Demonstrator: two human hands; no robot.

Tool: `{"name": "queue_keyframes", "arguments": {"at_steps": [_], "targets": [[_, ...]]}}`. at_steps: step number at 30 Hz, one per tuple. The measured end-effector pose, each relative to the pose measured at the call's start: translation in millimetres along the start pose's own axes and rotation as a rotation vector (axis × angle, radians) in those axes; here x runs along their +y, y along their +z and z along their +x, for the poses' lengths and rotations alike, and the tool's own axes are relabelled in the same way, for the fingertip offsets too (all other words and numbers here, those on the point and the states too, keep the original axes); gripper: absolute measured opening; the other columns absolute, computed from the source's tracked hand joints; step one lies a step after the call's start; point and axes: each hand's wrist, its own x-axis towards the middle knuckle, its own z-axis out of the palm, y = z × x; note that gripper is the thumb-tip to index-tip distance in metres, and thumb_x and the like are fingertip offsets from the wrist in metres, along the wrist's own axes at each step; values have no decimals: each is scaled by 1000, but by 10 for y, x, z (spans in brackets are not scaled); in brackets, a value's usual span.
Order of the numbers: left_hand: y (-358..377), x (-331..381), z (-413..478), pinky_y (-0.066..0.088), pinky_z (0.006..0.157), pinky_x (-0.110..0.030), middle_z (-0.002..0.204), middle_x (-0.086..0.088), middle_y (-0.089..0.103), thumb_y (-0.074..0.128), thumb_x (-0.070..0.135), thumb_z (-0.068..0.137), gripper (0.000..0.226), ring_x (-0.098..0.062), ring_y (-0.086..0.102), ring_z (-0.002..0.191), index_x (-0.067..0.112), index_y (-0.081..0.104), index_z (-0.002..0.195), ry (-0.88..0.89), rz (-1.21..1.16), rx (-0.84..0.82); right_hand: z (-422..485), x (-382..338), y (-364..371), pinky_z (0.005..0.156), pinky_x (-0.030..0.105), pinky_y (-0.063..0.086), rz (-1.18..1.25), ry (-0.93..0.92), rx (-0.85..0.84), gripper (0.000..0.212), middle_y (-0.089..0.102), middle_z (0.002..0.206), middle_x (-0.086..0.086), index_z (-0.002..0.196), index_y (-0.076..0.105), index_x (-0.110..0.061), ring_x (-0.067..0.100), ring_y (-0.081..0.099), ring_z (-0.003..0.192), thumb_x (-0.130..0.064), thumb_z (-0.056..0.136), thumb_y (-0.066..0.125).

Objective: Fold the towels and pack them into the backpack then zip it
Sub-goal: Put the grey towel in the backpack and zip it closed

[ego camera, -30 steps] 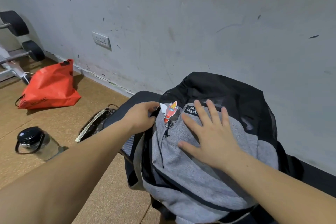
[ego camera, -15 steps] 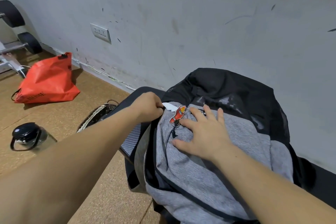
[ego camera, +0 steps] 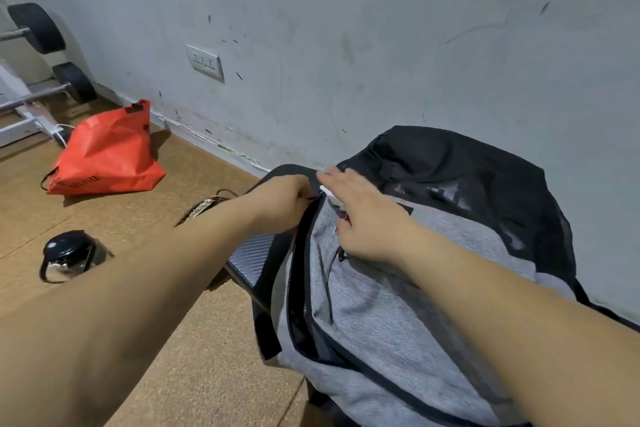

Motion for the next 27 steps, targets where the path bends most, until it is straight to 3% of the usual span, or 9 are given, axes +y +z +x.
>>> {"name": "queue_keyframes", "arguments": {"at_steps": [2,6,7,10,16,19,22,24,27], "targets": [[64,-127,-51,46,75,-34,93,1,70,47,11,101,21,-24,62,90,15,68,104,83,76,57,86,-16,55,122,37,27,-46,54,-137,84,22,171,-7,164,14,-37,19,19,158,-12,92,49],[247,-215,-146,56,81,-42,107,-5,78,43,11,103,34,-29,70,96,18,73,116,156,119,1,167,-103,84,86,36,32,-162,159,-201,49,57,140,-5,135,48,-34,27,53,123,-21,88,45],[263,-195,-156,56,78,-44,103,-6,77,42,11,102,35,-31,69,93,18,74,115,149,150,-36,190,-108,107,87,38,33,-199,152,-226,41,57,135,-5,128,51,-31,25,53,120,-22,89,43],[193,-116,-268,53,75,-37,99,2,75,44,12,100,34,-24,64,88,19,76,108,153,206,-71,254,-56,215,102,44,37,-323,119,-274,48,50,137,-6,138,49,-34,22,46,134,-27,93,33],[-54,-50,-755,57,70,-36,83,-2,74,51,25,87,28,-14,63,69,17,77,93,100,211,-302,310,-27,291,114,50,28,-392,105,-299,56,30,165,-4,149,40,-42,23,32,148,-31,95,30],[31,-31,-876,46,53,-15,75,7,69,50,14,96,25,5,59,56,20,74,98,75,168,-257,196,-18,283,121,54,20,-328,44,-217,58,25,168,-4,152,39,-43,22,23,153,-29,96,36],[165,-99,-964,55,75,-34,84,4,71,54,21,100,19,-12,65,78,19,72,93,122,153,-179,-123,-179,297,122,56,20,-250,-87,-22,58,43,156,-7,144,52,-36,19,26,151,-21,89,40],[239,-139,-1026,53,75,-43,82,-1,69,53,27,100,25,-23,63,80,15,70,86,155,189,-115,-385,-294,390,122,56,21,-243,-156,-6,54,57,134,-11,131,60,-32,12,35,143,-16,84,40],[257,-78,-1154,52,72,-42,79,-1,61,48,32,98,31,-25,60,79,14,67,81,232,326,-29,-602,-288,462,127,58,-1,-156,-92,-156,59,38,162,-10,156,39,-33,8,17,156,-15,100,39]]}}
